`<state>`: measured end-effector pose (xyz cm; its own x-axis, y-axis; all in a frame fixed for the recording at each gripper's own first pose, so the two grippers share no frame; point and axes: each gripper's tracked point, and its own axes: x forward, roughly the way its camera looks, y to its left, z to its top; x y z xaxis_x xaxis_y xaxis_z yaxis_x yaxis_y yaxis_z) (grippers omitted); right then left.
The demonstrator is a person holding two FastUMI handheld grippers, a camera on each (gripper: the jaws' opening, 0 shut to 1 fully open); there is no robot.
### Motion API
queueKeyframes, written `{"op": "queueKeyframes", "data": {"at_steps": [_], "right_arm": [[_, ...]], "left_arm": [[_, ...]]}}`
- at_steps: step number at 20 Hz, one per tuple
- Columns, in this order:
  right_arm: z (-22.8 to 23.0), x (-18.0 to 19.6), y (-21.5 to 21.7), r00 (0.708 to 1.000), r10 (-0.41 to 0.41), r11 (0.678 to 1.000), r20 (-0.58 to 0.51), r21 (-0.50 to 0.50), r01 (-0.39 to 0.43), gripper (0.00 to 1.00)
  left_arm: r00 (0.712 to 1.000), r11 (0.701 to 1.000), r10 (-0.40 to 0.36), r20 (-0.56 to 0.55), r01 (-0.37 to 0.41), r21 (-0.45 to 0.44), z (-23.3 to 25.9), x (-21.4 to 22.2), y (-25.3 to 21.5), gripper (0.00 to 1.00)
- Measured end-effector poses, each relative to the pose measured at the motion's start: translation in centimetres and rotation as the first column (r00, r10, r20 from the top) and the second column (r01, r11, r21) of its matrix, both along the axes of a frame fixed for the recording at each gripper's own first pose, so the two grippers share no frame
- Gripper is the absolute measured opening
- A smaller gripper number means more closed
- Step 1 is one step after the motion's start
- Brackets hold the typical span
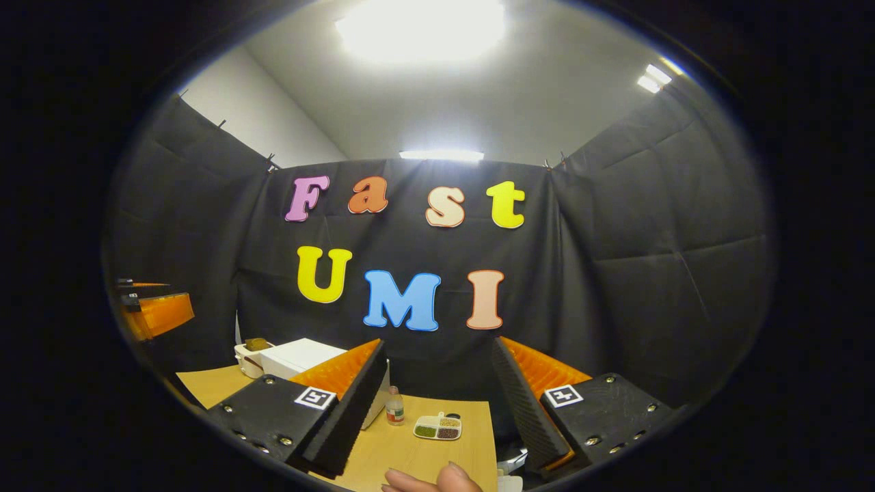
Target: Open the microwave oven with the left hand, put the food in, and close the microwave oven.
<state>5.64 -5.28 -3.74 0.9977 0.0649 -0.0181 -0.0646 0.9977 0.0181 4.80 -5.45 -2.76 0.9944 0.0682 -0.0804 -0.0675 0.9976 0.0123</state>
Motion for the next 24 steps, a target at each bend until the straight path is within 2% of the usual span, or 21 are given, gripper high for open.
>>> {"op": "queueKeyframes", "data": {"at_steps": [2,4,7,9,10,11,12,17,20,24], "right_arm": [[-0.6,1.1,-0.3,1.000,-0.004,1.000,-0.006,-0.008,0.004,0.95],[-0.9,2.2,0.1,1.000,-0.014,1.000,-0.011,-0.002,0.014,0.95],[-1.8,4.6,2.2,0.999,-0.028,1.000,-0.031,-0.010,0.027,0.95],[-1.9,6.6,3.6,0.997,-0.061,0.997,-0.040,-0.051,0.059,0.95],[-1.7,7.4,4.5,0.997,-0.071,0.996,-0.042,-0.061,0.069,0.95],[-1.3,8.0,5.9,0.997,-0.070,0.996,-0.036,-0.063,0.068,0.95],[-1.1,9.0,7.0,0.997,-0.075,0.995,-0.036,-0.071,0.072,0.95],[-2.6,12.3,9.6,0.982,-0.154,0.980,-0.109,-0.146,0.138,0.95],[-4.1,13.1,9.7,0.958,-0.243,0.950,-0.152,-0.234,0.204,0.95],[-6.9,13.3,10.4,0.926,-0.305,0.921,-0.221,-0.315,0.228,0.95]], "left_arm": [[1.000,1.000,0.011,-0.012,-0.011,-0.007,-1.0,0.6,0.3,0.99],[1.000,1.000,0.002,-0.028,-0.003,-0.020,-2.6,2.0,0.7,0.92],[0.998,1.000,-0.015,-0.064,0.015,-0.010,-5.7,4.6,2.8,0.92],[0.996,1.000,-0.024,-0.085,0.023,-0.012,-7.9,6.5,4.7,0.99],[0.994,1.000,-0.026,-0.104,0.026,-0.006,-9.5,7.4,5.9,0.92],[0.993,0.999,-0.032,-0.117,0.032,0.001,-10.9,8.5,7.0,0.96],[0.991,0.999,-0.041,-0.127,0.041,0.002,-12.3,9.6,8.0,0.92],[0.974,0.997,-0.076,-0.213,0.068,-0.044,-22.7,15.1,12.0,0.92],[0.953,0.990,-0.131,-0.274,0.113,-0.080,-29.5,18.4,12.1,0.95],[0.928,0.982,-0.190,-0.321,0.173,-0.082,-37.3,22.2,11.4,0.95]]}}
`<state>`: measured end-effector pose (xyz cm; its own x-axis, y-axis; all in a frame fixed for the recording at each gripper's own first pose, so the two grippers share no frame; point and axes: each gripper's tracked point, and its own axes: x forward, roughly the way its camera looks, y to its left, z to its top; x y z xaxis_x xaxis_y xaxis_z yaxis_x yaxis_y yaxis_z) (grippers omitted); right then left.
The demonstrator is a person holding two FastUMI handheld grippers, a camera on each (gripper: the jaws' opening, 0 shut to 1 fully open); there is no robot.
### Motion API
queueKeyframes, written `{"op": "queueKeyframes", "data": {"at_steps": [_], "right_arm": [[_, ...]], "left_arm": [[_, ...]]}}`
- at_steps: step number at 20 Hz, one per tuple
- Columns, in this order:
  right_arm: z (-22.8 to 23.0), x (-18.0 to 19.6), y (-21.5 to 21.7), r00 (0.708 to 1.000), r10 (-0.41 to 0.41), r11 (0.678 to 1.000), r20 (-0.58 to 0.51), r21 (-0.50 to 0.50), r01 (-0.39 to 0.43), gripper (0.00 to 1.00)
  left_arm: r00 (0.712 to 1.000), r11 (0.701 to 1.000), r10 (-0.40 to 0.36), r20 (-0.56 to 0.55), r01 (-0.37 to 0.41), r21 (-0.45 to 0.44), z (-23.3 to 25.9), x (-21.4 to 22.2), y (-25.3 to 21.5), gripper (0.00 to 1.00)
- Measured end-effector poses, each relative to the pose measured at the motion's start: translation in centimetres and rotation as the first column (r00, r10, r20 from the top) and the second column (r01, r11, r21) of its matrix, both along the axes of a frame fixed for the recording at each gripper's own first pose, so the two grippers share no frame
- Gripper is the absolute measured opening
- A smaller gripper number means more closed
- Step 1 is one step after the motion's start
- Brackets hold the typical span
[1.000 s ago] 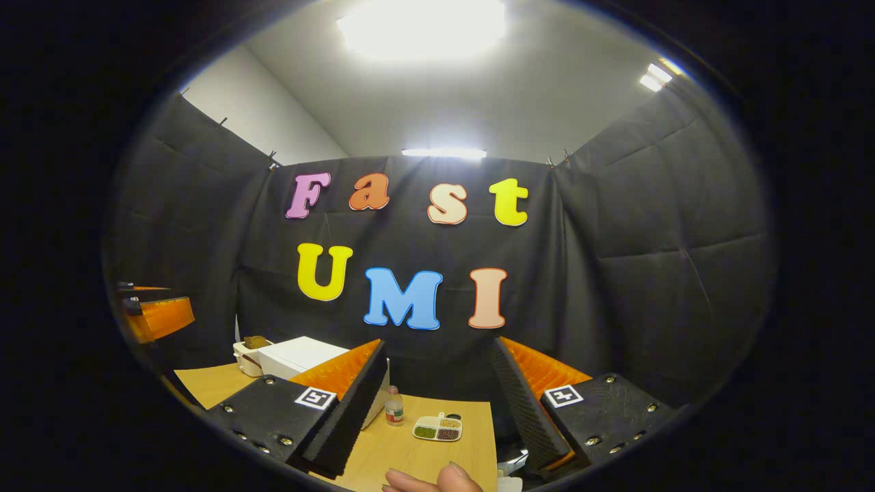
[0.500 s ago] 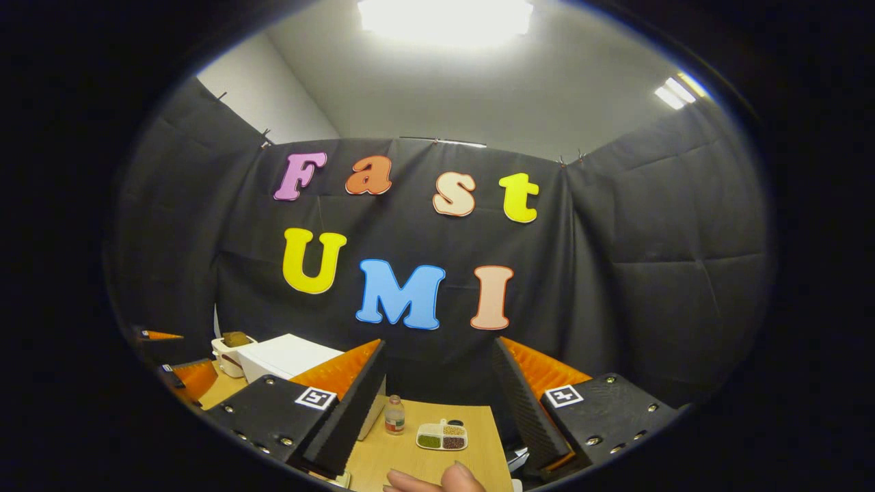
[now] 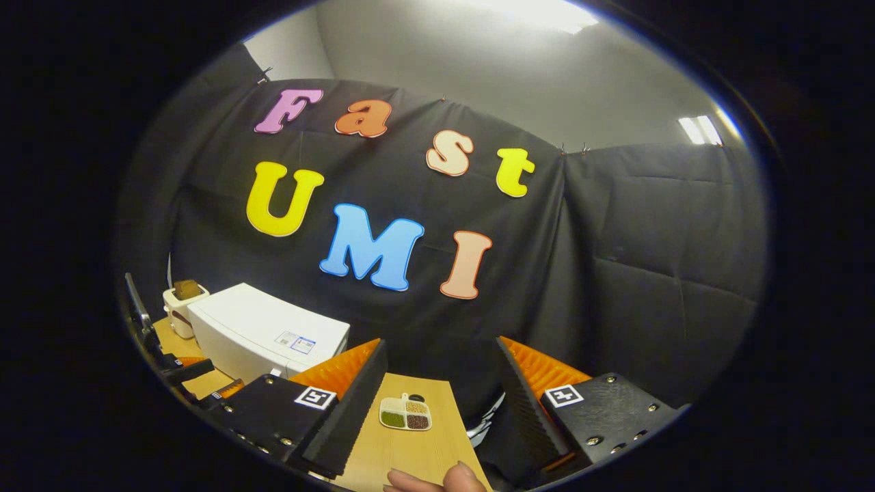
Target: Open the microwave oven with the left hand, put the food in, and close the microwave oven.
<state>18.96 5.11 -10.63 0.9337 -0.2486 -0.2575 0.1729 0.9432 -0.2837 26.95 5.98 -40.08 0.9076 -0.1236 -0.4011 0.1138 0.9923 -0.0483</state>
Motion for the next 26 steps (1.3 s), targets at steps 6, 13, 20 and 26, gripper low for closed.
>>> {"op": "queueKeyframes", "data": {"at_steps": [6,13,20,26], "right_arm": [[-2.2,-0.1,-0.7,0.994,-0.072,0.995,-0.086,-0.076,0.065,0.95],[-2.5,-1.2,-2.1,0.985,-0.136,0.989,-0.104,-0.081,0.128,0.95],[-1.9,-2.3,-1.5,0.989,-0.117,0.991,-0.087,-0.081,0.111,0.95],[-0.2,-4.8,0.6,0.996,-0.076,0.996,-0.048,-0.045,0.074,0.95]], "left_arm": [[0.988,0.997,-0.031,-0.153,0.041,0.062,-12.1,4.1,-0.5,0.87],[0.981,0.996,-0.076,-0.179,0.084,0.033,-15.8,8.2,-2.4,0.62],[0.984,0.998,-0.044,-0.174,0.049,0.025,-16.3,9.1,-2.5,0.27],[0.969,0.998,-0.069,-0.238,0.067,-0.020,-16.0,6.4,-2.1,0.14]]}}
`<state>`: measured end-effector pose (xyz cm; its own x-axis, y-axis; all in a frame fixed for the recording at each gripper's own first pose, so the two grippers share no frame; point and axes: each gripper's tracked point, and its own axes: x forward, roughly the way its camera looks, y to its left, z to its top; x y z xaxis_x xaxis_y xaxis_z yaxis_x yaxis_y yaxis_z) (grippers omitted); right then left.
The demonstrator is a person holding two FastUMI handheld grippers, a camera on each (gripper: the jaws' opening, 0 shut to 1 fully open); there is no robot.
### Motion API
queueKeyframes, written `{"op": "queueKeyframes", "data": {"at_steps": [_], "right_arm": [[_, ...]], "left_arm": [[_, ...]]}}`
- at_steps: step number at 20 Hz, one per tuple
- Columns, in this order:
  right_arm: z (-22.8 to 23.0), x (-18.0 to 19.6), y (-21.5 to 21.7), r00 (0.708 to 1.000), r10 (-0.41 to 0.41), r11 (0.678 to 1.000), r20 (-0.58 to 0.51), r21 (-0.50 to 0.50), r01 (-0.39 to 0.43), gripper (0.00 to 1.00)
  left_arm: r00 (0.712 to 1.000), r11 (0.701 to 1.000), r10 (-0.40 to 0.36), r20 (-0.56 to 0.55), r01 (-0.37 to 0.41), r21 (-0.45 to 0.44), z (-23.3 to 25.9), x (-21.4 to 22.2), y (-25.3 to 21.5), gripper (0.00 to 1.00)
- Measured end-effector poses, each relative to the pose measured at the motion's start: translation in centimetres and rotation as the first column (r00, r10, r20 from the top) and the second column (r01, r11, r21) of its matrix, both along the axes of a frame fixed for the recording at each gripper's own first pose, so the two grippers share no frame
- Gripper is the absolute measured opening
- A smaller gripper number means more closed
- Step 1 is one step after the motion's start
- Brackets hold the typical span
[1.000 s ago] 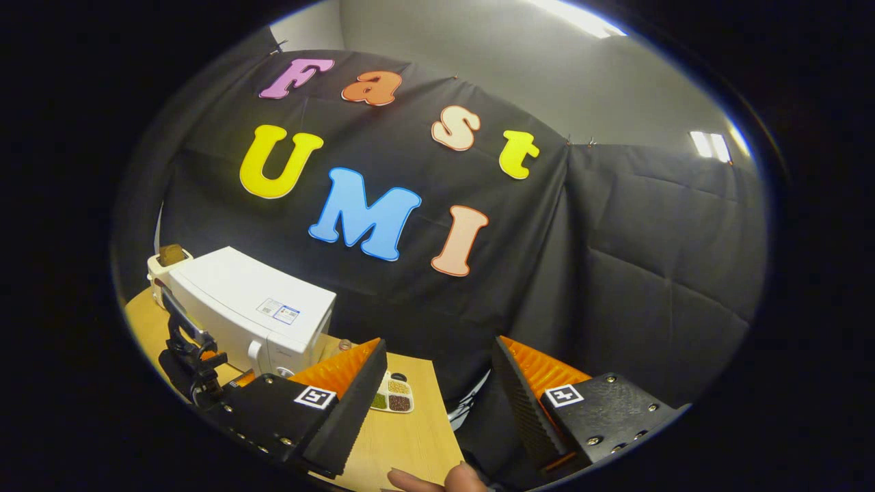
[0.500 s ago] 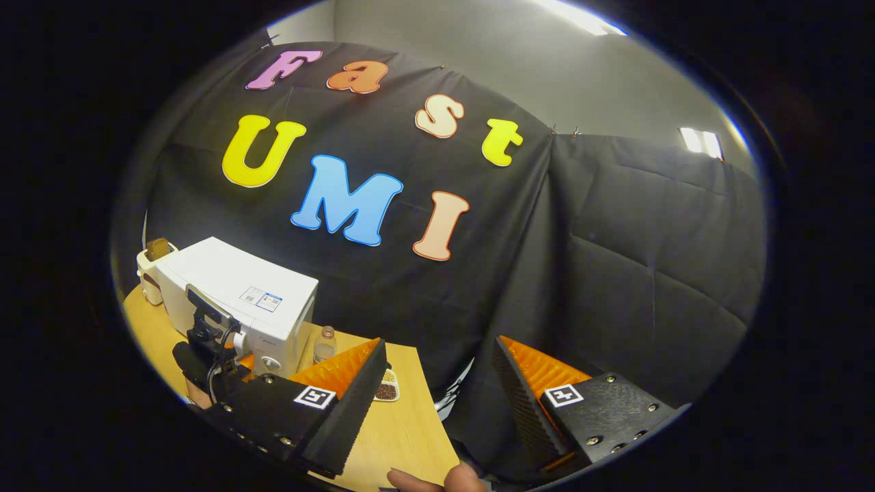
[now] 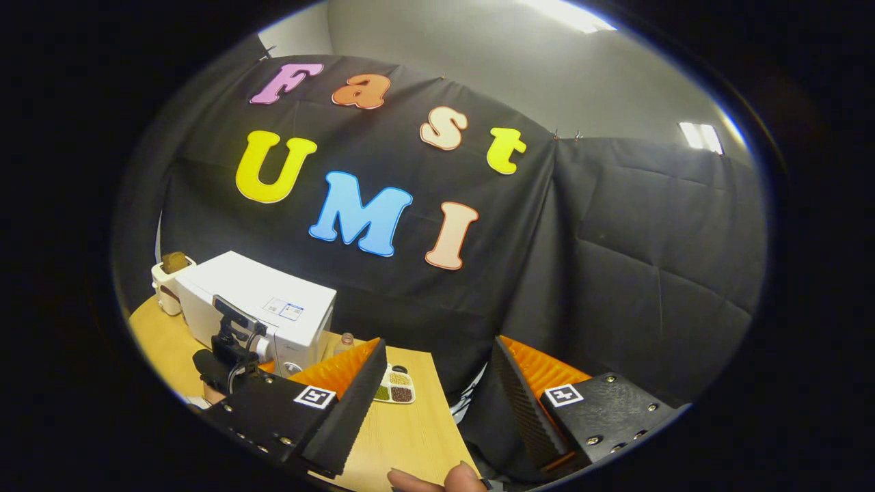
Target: Open the microwave oven with the left hand, put the food in, and close the microwave oven.
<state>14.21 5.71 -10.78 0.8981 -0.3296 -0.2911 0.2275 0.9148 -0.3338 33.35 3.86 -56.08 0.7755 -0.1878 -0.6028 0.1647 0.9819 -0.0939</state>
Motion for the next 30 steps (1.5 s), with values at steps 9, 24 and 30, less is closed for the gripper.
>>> {"op": "queueKeyframes", "data": {"at_steps": [9,24,30], "right_arm": [[-0.3,-3.3,2.5,0.995,0.093,0.992,0.030,0.087,-0.095,0.95],[-3.5,-11.4,3.2,0.968,0.247,0.939,0.042,0.236,-0.250,0.95],[-7.6,-11.5,7.8,0.971,0.235,0.920,-0.046,0.333,-0.207,0.95]], "left_arm": [[0.995,0.995,0.057,0.087,-0.064,0.077,3.8,-15.5,8.7,0.16],[0.963,0.959,0.266,-0.042,-0.260,0.110,6.0,-26.6,30.0,0.17],[0.968,0.971,0.229,-0.097,-0.220,0.095,6.2,-28.6,33.7,0.29]]}}
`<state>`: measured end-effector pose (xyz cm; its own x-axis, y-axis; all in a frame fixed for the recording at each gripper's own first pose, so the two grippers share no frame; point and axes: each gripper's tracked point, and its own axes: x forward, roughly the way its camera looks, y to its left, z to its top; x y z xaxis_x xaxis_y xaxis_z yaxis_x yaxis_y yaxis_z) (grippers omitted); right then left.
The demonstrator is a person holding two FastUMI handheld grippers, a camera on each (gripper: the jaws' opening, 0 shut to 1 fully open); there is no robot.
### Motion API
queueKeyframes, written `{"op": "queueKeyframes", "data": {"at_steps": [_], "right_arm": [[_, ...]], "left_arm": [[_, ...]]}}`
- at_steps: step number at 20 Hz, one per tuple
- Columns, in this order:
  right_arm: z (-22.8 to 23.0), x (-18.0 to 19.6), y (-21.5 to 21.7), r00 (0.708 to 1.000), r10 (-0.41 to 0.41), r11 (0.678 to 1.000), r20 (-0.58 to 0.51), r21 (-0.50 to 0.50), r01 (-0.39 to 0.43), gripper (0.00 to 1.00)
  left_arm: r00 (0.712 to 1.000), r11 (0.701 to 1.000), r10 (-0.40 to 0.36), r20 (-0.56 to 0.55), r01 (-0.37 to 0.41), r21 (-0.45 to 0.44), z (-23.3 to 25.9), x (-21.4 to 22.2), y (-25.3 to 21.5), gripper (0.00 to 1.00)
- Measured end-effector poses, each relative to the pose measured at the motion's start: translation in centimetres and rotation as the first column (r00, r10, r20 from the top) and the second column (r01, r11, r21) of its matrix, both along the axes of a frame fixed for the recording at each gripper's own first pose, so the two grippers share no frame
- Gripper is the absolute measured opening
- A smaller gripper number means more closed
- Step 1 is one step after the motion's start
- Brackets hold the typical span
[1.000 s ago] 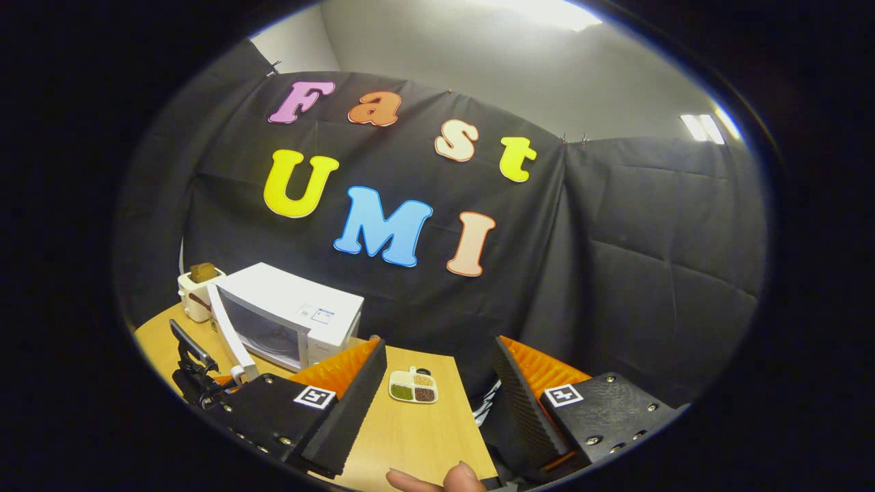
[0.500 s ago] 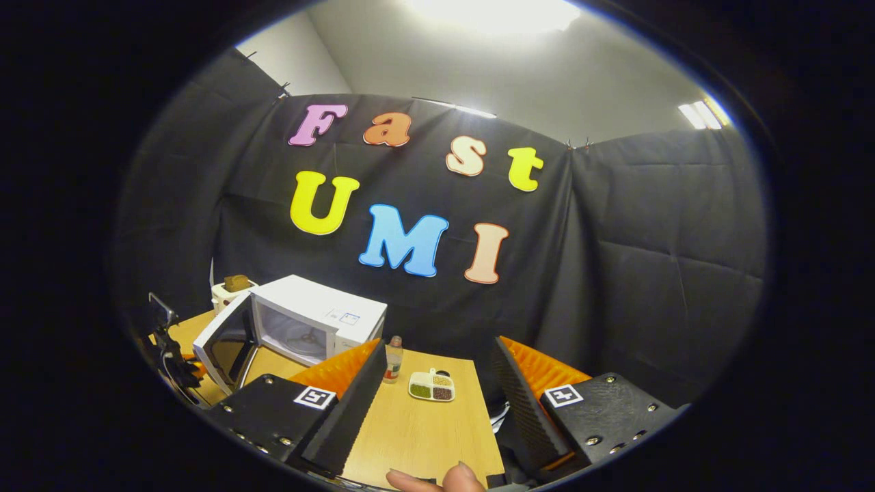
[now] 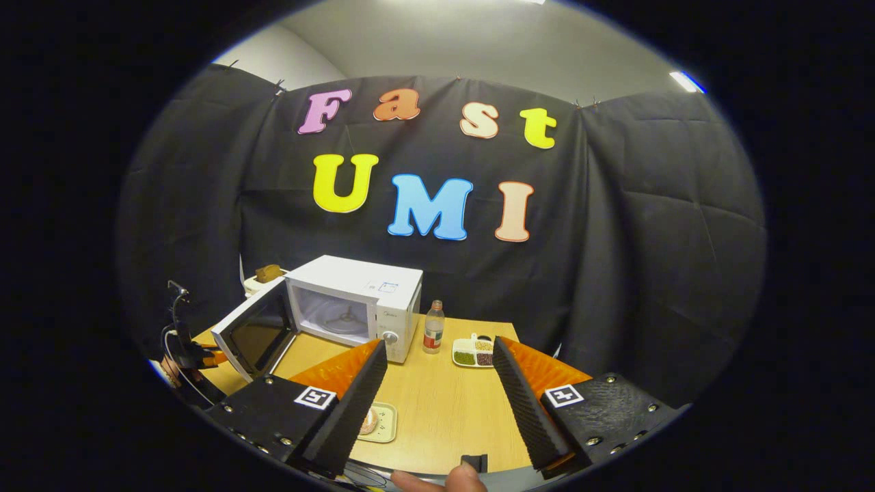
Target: Open the microwave oven with the left hand, put the food in, and close the microwave oven.
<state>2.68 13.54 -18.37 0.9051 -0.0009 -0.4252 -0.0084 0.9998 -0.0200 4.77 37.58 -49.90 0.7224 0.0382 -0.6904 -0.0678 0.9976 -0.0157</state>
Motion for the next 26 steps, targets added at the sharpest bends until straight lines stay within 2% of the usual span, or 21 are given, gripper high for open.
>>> {"op": "queueKeyframes", "data": {"at_steps": [2,4,6,8,10,12,13,14,19,20,21,22,24,26], "right_arm": [[-3.0,0.6,3.6,0.997,0.032,0.998,-0.064,0.057,-0.029,0.95],[-6.4,1.2,5.7,0.992,0.044,0.995,-0.121,0.097,-0.033,0.95],[-10.3,1.6,7.6,0.979,0.059,0.993,-0.197,0.117,-0.036,0.95],[-14.2,1.7,8.7,0.959,0.068,0.990,-0.274,0.138,-0.031,0.95],[-17.6,1.7,9.9,0.933,0.083,0.987,-0.350,0.156,-0.030,0.95],[-21.0,1.6,10.8,0.900,0.105,0.986,-0.423,0.164,-0.038,0.95],[-22.3,1.8,11.3,0.888,0.119,0.985,-0.444,0.168,-0.048,0.95],[-23.5,2.0,11.8,0.879,0.133,0.984,-0.458,0.169,-0.061,0.95],[-30.0,2.4,14.1,0.822,0.200,0.978,-0.533,0.161,-0.134,0.95],[-31.4,2.5,14.2,0.808,0.207,0.977,-0.552,0.155,-0.145,0.95],[-32.7,2.5,14.3,0.793,0.214,0.976,-0.570,0.149,-0.156,0.95],[-33.9,2.6,14.2,0.783,0.217,0.976,-0.583,0.136,-0.169,0.96],[-35.8,2.7,14.1,0.767,0.223,0.974,-0.601,0.110,-0.197,0.96],[-37.1,2.2,14.6,0.742,0.256,0.965,-0.620,0.126,-0.228,0.96]], "left_arm": [[1.000,1.000,-0.011,0.004,0.011,0.029,0.4,-1.8,1.1,0.58],[0.999,1.000,-0.025,0.033,0.025,0.009,1.4,-3.5,1.1,0.87],[0.999,1.000,-0.006,0.047,0.006,-0.012,2.5,-4.9,1.1,0.85],[0.997,1.000,0.012,0.075,-0.012,-0.005,4.3,-5.7,1.2,0.88],[0.994,0.999,0.045,0.097,-0.045,-0.005,6.2,-6.2,1.5,0.91],[0.989,0.995,0.099,0.105,-0.095,-0.042,7.6,-6.9,1.6,0.92],[0.985,0.989,0.135,0.105,-0.127,-0.074,8.2,-7.0,1.4,0.99],[0.979,0.982,0.174,0.108,-0.164,-0.096,9.0,-7.4,1.7,0.96],[0.942,0.941,0.325,0.081,-0.313,-0.131,11.2,-8.5,2.7,0.98],[0.935,0.933,0.346,0.076,-0.334,-0.136,11.7,-8.5,2.6,0.95],[0.929,0.926,0.363,0.070,-0.352,-0.135,12.1,-8.6,2.5,0.98],[0.926,0.922,0.374,0.056,-0.365,-0.128,12.1,-8.7,2.3,0.95],[0.923,0.921,0.383,0.038,-0.378,-0.098,12.4,-8.9,1.6,0.98],[0.922,0.920,0.386,0.015,-0.384,-0.076,12.4,-8.9,0.6,0.98]]}}
